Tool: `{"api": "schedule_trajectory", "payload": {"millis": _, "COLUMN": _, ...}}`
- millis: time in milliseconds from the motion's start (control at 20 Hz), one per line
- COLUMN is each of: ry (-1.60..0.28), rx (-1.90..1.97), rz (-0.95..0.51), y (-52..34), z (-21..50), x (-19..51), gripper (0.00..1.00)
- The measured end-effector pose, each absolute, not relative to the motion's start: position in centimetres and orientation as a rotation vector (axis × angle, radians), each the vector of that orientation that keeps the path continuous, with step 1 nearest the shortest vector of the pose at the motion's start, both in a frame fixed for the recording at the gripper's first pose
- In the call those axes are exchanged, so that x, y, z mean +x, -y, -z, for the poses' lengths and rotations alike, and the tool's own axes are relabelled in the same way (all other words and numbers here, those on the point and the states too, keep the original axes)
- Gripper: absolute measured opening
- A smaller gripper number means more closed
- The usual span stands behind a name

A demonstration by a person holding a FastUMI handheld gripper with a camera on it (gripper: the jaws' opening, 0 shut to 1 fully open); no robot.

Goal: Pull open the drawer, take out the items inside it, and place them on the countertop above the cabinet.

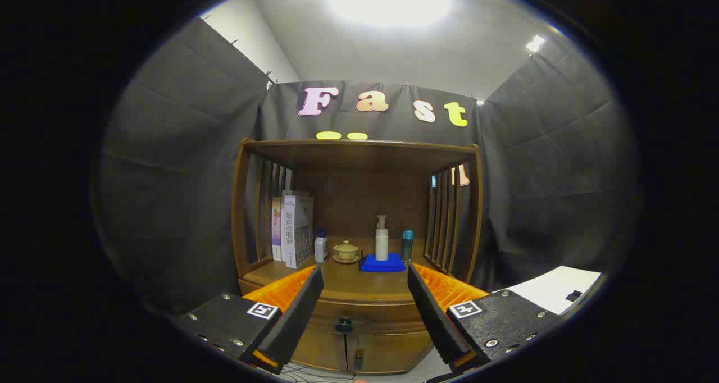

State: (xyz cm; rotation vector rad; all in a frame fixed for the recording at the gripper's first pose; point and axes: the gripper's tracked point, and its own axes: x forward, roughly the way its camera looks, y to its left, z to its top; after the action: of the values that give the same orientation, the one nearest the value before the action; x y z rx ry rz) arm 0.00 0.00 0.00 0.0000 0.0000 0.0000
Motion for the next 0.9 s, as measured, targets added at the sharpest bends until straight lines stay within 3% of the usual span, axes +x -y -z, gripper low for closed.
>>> {"api": "schedule_trajectory", "payload": {"millis": 900, "ry": -0.041, "rx": -0.003, "rz": 0.028, "y": 2.7, "z": 2.7, "x": 1.1, "gripper": 0.94}}
